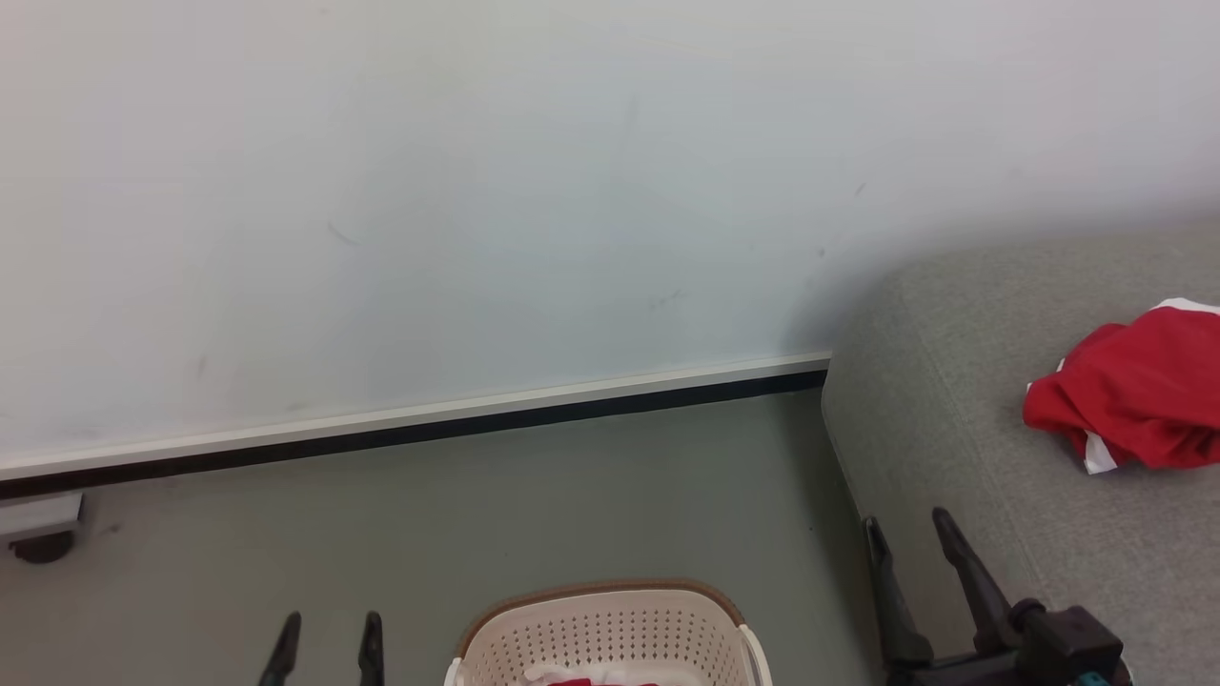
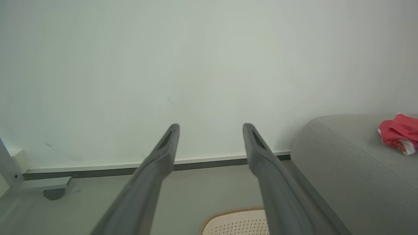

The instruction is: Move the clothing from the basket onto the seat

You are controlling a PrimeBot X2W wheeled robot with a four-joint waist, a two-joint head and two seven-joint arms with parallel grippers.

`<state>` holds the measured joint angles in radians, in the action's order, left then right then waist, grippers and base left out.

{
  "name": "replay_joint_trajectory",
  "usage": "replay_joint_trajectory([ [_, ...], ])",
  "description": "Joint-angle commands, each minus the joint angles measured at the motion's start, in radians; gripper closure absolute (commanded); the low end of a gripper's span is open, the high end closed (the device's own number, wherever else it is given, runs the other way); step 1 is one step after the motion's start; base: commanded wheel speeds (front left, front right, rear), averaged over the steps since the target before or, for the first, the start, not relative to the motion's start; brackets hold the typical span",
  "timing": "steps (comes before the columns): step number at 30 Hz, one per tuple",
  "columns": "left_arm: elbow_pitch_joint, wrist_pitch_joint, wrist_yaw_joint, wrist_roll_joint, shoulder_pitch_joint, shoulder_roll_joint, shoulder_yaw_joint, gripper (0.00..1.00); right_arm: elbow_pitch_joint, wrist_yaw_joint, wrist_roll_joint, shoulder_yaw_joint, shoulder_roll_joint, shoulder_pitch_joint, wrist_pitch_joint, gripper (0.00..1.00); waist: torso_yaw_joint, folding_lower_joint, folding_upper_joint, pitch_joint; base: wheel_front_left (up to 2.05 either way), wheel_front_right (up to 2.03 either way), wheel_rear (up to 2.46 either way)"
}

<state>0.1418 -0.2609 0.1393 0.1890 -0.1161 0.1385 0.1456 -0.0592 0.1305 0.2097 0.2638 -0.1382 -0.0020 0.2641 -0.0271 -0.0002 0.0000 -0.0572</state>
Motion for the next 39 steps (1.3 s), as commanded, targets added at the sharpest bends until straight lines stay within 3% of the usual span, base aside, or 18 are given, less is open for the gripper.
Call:
replay_joint_trajectory([
  [1, -0.013, -0.005, -0.018, -0.016, -0.026, -0.007, -0.003, 0.00, 0.001, 0.000, -0.007, -0.001, 0.007, 0.024, 0.002, 0.00, -0.010, 0.0002, 0.0000, -0.010, 0.00, 0.00, 0.00],
  [7, -0.049, -0.005, -0.073, -0.049, -0.058, -0.039, -0.028, 0.00, -0.011, 0.000, -0.026, -0.004, 0.019, 0.062, 0.002, 0.00, -0.025, 0.0002, 0.0000, -0.024, 0.00, 0.00, 0.00],
  [16, -0.074, -0.005, -0.109, -0.073, -0.071, -0.068, -0.048, 0.00, -0.018, 0.000, -0.028, -0.010, 0.030, 0.075, 0.002, 0.00, -0.024, 0.0002, 0.0000, -0.029, 0.00, 0.00, 0.00],
  [39, -0.086, -0.005, -0.164, -0.091, -0.060, -0.087, -0.069, 0.00, -0.011, 0.000, -0.005, -0.004, 0.021, 0.056, 0.002, 0.00, -0.022, 0.0002, 0.0000, -0.013, 0.00, 0.00, 0.00],
])
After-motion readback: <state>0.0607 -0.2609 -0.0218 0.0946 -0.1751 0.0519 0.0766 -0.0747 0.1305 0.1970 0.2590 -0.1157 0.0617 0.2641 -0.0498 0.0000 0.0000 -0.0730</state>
